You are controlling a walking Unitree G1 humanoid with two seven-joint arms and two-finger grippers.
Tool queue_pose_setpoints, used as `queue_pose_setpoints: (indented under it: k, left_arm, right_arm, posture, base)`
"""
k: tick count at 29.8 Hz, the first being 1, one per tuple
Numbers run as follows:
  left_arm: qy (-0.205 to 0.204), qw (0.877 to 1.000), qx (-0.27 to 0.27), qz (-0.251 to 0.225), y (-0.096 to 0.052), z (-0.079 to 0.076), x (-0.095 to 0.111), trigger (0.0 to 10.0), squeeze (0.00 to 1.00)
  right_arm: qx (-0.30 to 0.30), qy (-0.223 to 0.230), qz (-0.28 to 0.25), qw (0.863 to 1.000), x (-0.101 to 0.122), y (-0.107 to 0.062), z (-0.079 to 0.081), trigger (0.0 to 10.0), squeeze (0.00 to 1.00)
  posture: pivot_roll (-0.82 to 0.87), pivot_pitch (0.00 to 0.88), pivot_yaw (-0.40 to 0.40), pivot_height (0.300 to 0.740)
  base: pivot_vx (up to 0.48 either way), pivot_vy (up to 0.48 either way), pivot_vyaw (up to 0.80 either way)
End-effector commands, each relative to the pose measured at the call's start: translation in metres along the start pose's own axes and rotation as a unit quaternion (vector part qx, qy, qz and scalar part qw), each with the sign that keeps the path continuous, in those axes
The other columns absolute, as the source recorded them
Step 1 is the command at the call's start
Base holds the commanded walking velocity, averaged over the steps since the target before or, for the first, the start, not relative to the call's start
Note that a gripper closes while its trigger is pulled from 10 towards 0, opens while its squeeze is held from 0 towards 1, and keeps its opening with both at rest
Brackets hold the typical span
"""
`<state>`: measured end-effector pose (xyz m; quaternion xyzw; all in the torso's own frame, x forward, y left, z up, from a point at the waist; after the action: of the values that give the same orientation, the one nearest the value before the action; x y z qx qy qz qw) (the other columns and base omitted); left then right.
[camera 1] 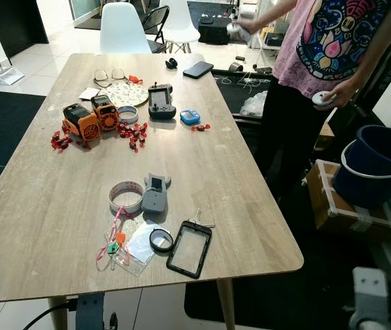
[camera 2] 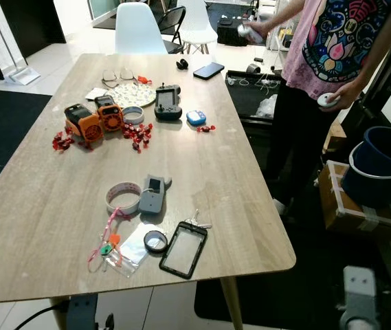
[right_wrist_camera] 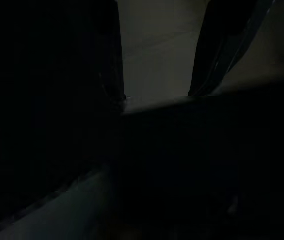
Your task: Hang keys on a hook
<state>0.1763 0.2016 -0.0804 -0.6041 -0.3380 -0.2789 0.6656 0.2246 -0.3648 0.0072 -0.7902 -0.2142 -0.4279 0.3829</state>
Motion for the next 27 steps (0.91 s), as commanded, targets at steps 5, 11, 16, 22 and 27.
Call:
queue_pose_setpoints:
  k: [5,11,16,22,27]
  left_arm:
    - [0.002,1.000,0.004,0.013,-0.002,0.002,-0.006,10.0,0.00]
    - [0.000,1.000,0.007,0.014,-0.003,0.003,-0.007,10.0,0.00]
    - [0.001,1.000,0.007,0.015,-0.004,0.005,-0.008,10.0,0.00]
    - [0.002,1.000,0.007,0.014,-0.004,0.006,-0.008,10.0,0.00]
    - [0.002,1.000,0.008,0.014,-0.004,0.006,-0.008,10.0,0.00]
  right_arm:
    - [-0.040,0.089,-0.120,0.988,0.087,0.016,-0.017,10.0,0.00]
    - [0.003,0.107,-0.180,0.978,0.128,0.014,0.004,10.0,0.00]
    - [0.070,0.118,-0.216,0.967,0.156,0.010,0.030,10.0,0.00]
    - [0.137,0.106,-0.237,0.956,0.170,0.004,0.053,10.0,0.00]
    - [0.201,0.105,-0.253,0.941,0.181,-0.004,0.075,10.0,0.00]
  posture:
    - [0.05,0.051,-0.057,0.740]
    - [0.06,0.047,-0.057,0.740]
    - [0.06,0.044,-0.056,0.740]
    - [0.06,0.043,-0.055,0.740]
    - [0.06,0.044,-0.054,0.740]
  base:
    - [0.000,0.000,0.00]
    - [0.000,0.000,0.00]
    - [0.000,0.000,0.00]
    - [0.000,0.000,0.00]
    - [0.000,0.000,0.00]
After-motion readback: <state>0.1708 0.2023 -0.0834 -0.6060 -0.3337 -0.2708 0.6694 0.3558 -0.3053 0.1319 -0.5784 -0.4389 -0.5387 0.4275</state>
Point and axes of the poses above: a point about 5 cm out from each wrist's last joint towards the gripper, its own y axis pointing out of the wrist towards the gripper, its own x axis along the axis of the wrist's last joint, z = x × y, the point moved 1 cm from there along y, pointing out of the wrist towards the gripper
